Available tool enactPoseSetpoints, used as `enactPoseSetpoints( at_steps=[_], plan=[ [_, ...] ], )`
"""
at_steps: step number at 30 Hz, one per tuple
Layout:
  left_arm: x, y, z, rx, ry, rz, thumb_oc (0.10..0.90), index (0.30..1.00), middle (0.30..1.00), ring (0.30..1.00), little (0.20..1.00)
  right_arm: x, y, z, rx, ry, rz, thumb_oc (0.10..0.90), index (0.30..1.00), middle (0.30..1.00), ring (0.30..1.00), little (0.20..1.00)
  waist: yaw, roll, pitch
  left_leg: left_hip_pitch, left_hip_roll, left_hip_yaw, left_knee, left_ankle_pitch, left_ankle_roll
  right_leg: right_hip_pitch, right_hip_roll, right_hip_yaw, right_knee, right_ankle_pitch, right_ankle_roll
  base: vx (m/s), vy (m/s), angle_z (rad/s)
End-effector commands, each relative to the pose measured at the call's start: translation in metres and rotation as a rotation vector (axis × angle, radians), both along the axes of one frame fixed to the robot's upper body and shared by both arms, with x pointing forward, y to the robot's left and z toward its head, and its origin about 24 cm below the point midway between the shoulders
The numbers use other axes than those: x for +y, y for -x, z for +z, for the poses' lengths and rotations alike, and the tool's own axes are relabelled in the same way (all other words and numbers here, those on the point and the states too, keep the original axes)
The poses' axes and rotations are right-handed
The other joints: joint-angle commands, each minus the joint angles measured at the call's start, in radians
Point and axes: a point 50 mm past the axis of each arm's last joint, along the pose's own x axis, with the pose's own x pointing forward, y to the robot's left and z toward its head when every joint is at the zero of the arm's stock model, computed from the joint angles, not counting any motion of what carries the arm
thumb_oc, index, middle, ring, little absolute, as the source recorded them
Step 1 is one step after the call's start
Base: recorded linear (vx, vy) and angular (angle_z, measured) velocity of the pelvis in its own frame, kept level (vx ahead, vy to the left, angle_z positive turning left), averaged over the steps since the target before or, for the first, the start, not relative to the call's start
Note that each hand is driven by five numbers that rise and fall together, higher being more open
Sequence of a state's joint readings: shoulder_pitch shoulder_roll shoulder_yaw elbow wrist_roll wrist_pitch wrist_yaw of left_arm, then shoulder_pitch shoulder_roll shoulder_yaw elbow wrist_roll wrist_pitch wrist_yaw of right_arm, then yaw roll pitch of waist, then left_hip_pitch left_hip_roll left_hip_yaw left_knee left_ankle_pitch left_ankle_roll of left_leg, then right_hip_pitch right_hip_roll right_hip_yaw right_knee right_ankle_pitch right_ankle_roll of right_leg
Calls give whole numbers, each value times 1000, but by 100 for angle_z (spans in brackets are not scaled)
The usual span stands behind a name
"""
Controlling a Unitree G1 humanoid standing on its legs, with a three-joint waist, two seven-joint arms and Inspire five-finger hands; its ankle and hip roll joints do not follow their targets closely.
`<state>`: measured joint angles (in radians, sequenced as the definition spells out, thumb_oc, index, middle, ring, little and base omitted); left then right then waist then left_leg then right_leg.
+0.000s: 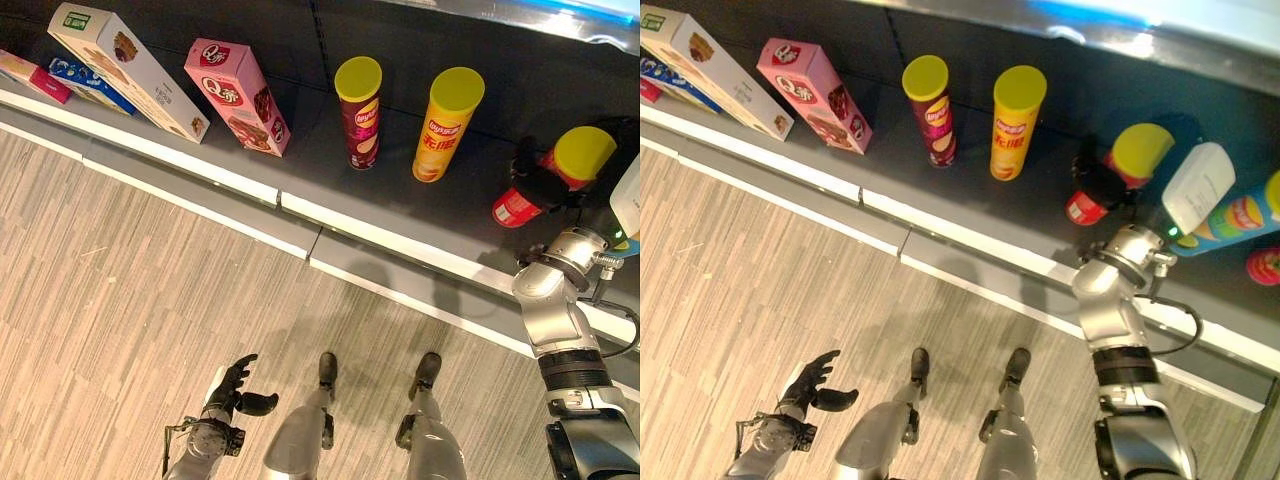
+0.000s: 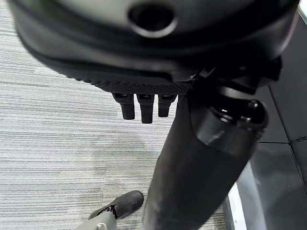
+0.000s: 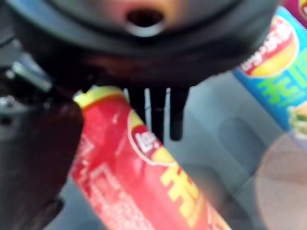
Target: Put the goods on the table back onto the shelves and tidy them up.
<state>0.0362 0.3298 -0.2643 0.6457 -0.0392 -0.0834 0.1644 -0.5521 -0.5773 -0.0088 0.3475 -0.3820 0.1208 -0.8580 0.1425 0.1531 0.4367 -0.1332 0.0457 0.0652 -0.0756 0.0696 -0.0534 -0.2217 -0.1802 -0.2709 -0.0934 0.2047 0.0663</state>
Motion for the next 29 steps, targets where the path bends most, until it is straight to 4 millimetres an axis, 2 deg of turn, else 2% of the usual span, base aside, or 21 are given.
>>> enactPoseSetpoints(
  at_steps=[1, 9, 13, 15, 16, 18, 19, 20, 21, 22, 23, 26, 29],
  plan=[
    [24, 10, 3, -4, -81, 7, 800, 900, 900, 900, 900, -1, 7, 42, -200, 67, -16, 800, 900, 900, 900, 900, -3, -44, -84, -61, 8, -118, 43, -75, -28, 74, -158, -26, 64, -100, 166, 0, 0, 0],
    [27, 14, -2, 39, -93, 19, 800, 900, 900, 900, 900, 20, 17, 40, -244, 38, 134, 800, 900, 900, 900, 900, -21, -76, -109, -31, 18, -111, 41, -86, -26, 99, -149, -23, 53, -100, 165, 0, 0, 0],
    [34, 24, -8, 92, -111, 55, 800, 900, 900, 900, 900, 33, 32, 37, -273, 15, 266, 800, 900, 900, 900, 900, -44, -110, -145, 11, 32, -91, 38, -100, -26, 134, -137, -22, 32, -96, 163, 46, -8, -5],
    [41, 30, -12, 128, -125, 76, 800, 900, 900, 900, 900, 40, 40, 30, -263, -41, 371, 800, 900, 900, 900, 900, -60, -130, -167, 37, 37, -77, 26, -102, -26, 150, -126, -17, 18, -91, 162, 78, 8, -12],
    [47, 39, -17, 172, -137, 112, 800, 900, 900, 900, 900, 46, 49, 24, -276, -122, 482, 800, 900, 900, 900, 900, -82, -145, -188, 65, 42, -60, 11, -102, -27, 158, -120, -12, 11, -86, 163, 74, 19, -19],
    [51, 48, -24, 222, -140, 140, 800, 900, 900, 900, 900, 50, 56, 13, -253, -189, 580, 800, 900, 900, 900, 900, -94, -160, -209, 91, 47, -38, -4, -99, -29, 165, -112, 0, 6, -84, 163, 59, 32, -25],
    [53, 54, -27, 250, -146, 152, 800, 900, 900, 900, 900, 52, 59, 6, -220, -220, 635, 800, 900, 900, 900, 900, -103, -165, -222, 102, 49, -26, -9, -98, -31, 167, -108, 6, 6, -82, 163, 56, 55, -40],
    [56, 59, -30, 274, -141, 180, 800, 900, 900, 900, 900, 52, 65, -11, -169, -341, 742, 800, 900, 900, 900, 900, -120, -175, -243, 115, 53, -6, -12, -98, -34, 165, -103, 14, 6, -77, 164, 69, 64, -51],
    [63, 66, -33, 312, -128, 225, 800, 900, 900, 900, 900, 56, 77, -47, -69, -602, 944, 800, 900, 900, 900, 900, -145, -192, -269, 135, 57, 18, -12, -99, -40, 171, -98, 27, 6, -72, 164, 47, 45, -41],
    [63, 67, -33, 314, -128, 225, 800, 900, 900, 900, 900, 56, 77, -48, -68, -604, 946, 800, 900, 900, 900, 900, -145, -192, -270, 135, 57, 18, -12, -100, -40, 171, -98, 28, 6, -72, 164, 47, 20, -27],
    [66, 69, -34, 324, -124, 235, 800, 900, 900, 900, 900, 54, 81, -59, -18, -665, 999, 800, 900, 900, 900, 900, -152, -198, -275, 141, 59, 23, -12, -100, -42, 174, -97, 30, 6, -70, 164, 23, 2, -18],
    [74, 72, -32, 335, -110, 222, 800, 900, 900, 900, 900, 48, 96, -104, 189, -899, 1128, 800, 900, 900, 900, 900, -163, -213, -294, 160, 61, 34, -12, -103, -47, 187, -95, 36, 6, -68, 164, 38, 0, -22],
    [75, 72, -31, 325, -81, 205, 800, 900, 900, 900, 900, 36, 120, -149, 405, -1048, 1096, 800, 900, 900, 900, 900, -171, -223, -309, 175, 63, 44, -12, -107, -54, 198, -97, 37, 6, -69, 166, 48, -13, -10]
  ],
)
